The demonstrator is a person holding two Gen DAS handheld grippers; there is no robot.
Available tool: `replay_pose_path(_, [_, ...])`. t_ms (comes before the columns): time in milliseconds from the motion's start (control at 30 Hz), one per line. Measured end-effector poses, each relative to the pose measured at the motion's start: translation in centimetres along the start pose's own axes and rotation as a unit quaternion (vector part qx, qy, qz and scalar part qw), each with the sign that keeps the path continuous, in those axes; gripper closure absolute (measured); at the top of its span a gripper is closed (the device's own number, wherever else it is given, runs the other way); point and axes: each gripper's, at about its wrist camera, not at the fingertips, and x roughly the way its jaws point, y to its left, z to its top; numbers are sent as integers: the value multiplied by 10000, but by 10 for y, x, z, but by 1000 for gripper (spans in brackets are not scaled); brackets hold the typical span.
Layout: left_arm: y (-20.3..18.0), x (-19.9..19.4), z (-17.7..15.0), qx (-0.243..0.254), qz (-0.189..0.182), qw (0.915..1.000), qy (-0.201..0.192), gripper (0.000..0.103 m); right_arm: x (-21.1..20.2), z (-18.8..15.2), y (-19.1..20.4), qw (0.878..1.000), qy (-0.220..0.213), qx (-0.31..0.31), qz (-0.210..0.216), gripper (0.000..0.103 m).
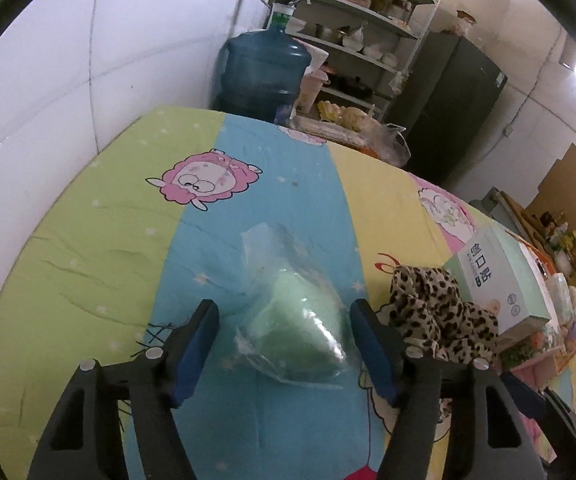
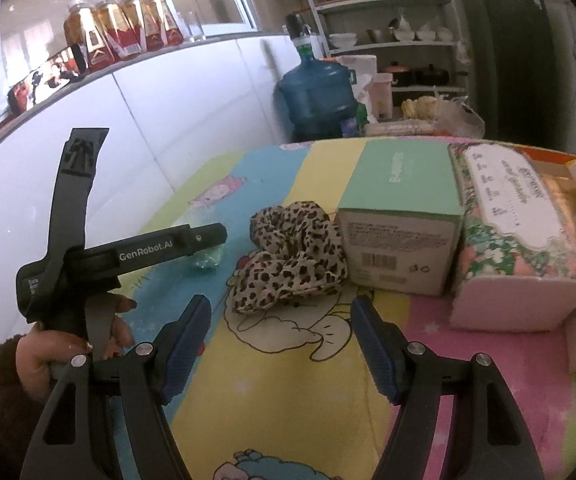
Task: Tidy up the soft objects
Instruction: 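Grasp the green ball in plastic bag with the left tool while the right tool grasps the leopard scrunchie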
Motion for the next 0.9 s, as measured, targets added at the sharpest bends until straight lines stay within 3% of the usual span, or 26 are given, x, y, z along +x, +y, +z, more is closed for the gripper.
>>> replay_pose_path(67, [0,0,1,-12,-143,9999,0,52,3,0,0,10000,35,0,-5,29])
replay_pose_path(167, [4,-1,-1,-112,-322,9994,-59,56,10,1,0,9999,138,30,-29,29])
replay_pose_path(300, [12,-12,-2,-279,-561,9977,-248,58,16,4,4,9997,209,2,-131,29])
replay_pose_path(467, [10,-30,-4,-211,-458,9963,-693,58,26,10,10,9992,292,-90,-270,29])
replay_pose_path(900, [9,-40,-8,-162,-656,9940,-855,57,71,34,21,9958,525,-64,-750,29])
